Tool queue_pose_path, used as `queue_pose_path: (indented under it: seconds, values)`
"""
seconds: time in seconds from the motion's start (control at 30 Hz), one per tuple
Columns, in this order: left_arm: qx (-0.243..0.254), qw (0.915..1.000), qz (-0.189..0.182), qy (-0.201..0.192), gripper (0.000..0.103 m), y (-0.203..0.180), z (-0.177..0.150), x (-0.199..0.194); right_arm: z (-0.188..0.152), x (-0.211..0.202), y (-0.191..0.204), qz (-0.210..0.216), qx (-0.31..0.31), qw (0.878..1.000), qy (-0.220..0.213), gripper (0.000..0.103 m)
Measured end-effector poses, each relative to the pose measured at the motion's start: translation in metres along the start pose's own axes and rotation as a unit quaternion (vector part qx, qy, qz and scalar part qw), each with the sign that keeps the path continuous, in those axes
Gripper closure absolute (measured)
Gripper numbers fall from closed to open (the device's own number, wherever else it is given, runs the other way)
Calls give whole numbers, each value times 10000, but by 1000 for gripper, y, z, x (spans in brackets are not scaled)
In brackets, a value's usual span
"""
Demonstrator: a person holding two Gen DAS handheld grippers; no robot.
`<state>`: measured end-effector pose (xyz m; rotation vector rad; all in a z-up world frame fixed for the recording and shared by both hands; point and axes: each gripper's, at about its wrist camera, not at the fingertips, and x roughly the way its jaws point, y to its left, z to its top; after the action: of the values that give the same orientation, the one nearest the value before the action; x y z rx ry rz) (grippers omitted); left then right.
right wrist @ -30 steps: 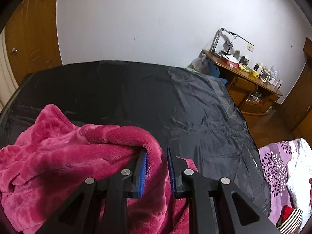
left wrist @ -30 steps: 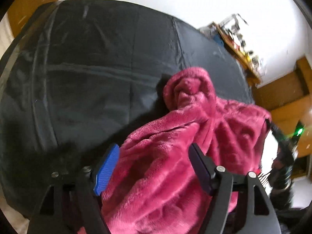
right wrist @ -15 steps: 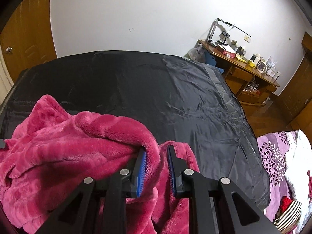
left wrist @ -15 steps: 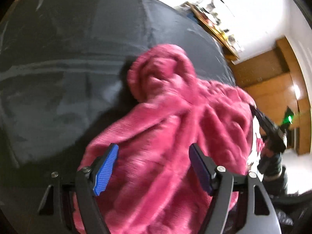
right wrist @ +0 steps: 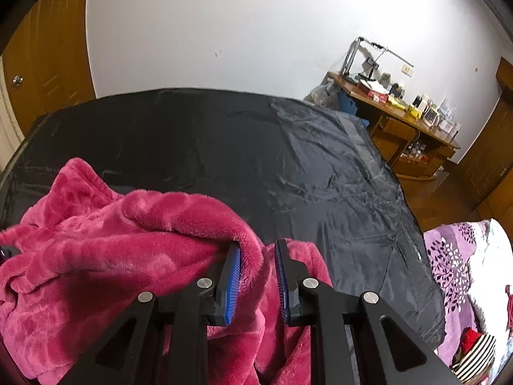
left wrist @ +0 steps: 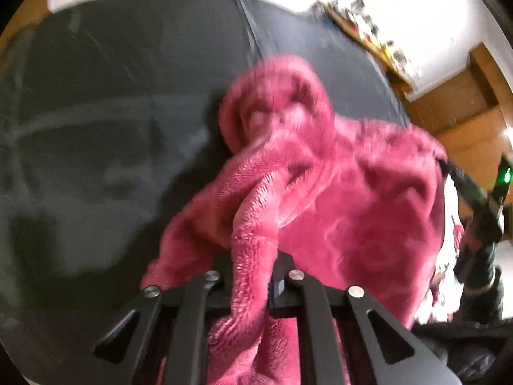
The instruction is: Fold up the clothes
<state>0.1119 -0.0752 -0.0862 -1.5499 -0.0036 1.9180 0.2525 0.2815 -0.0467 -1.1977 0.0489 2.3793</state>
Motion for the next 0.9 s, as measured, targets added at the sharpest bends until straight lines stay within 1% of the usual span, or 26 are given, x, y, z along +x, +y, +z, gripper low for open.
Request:
queue_pose_path:
  seconds: [0.1,0.17,0.23,0.3,0.37,0.43,0.47,0.53,0.6,0.67,0.73,0.77,0.83,0.87,0.9]
  values:
    - [-218,9964,213,-795,92,-3,8,-50,6,-10,0,-13,-23,9997,-251,82]
    - [-316,9902,362,-1308,92,-7,12,-83,11,-20,3,4,-86,9989,-454,82]
    - [-237,9833,443,-1751,92,-19,11,-117,18,-32,9,-2,-185,9974,-701,82]
    - [-146,9741,510,-2198,92,-33,9,-153,26,-49,16,-116,-309,9939,-1054,82]
    - [-98,9638,549,-2607,92,-51,6,-183,38,-72,14,-203,-287,9880,-1505,82]
    - [-38,9533,561,-2968,92,-68,3,-209,50,-92,7,-222,-205,9823,-1847,82]
    - [28,9484,563,-3120,92,-76,2,-221,57,-101,4,-156,-180,9802,-1966,82]
    - [187,9407,602,-3334,92,-90,-4,-240,65,-103,1,390,-235,9810,-1884,82]
    - [310,9357,583,-3465,92,-97,-8,-254,69,-102,-1,1011,-309,9792,-1730,81]
    - [396,9312,595,-3575,92,-103,-16,-267,71,-97,1,1678,-410,9735,-1501,72]
    - [433,9268,636,-3677,92,-110,-23,-276,64,-81,9,2236,-489,9661,-1191,30]
    - [440,9250,656,-3717,92,-115,-26,-279,60,-72,14,2483,-500,9615,-1068,26]
    - [470,9222,688,-3776,92,-120,-33,-289,53,-56,19,2985,-428,9502,-791,26]
    - [487,9211,711,-3797,92,-122,-37,-294,50,-47,21,3296,-346,9415,-615,26]
    - [502,9201,741,-3814,92,-124,-40,-297,48,-38,22,3645,-254,9299,-431,26]
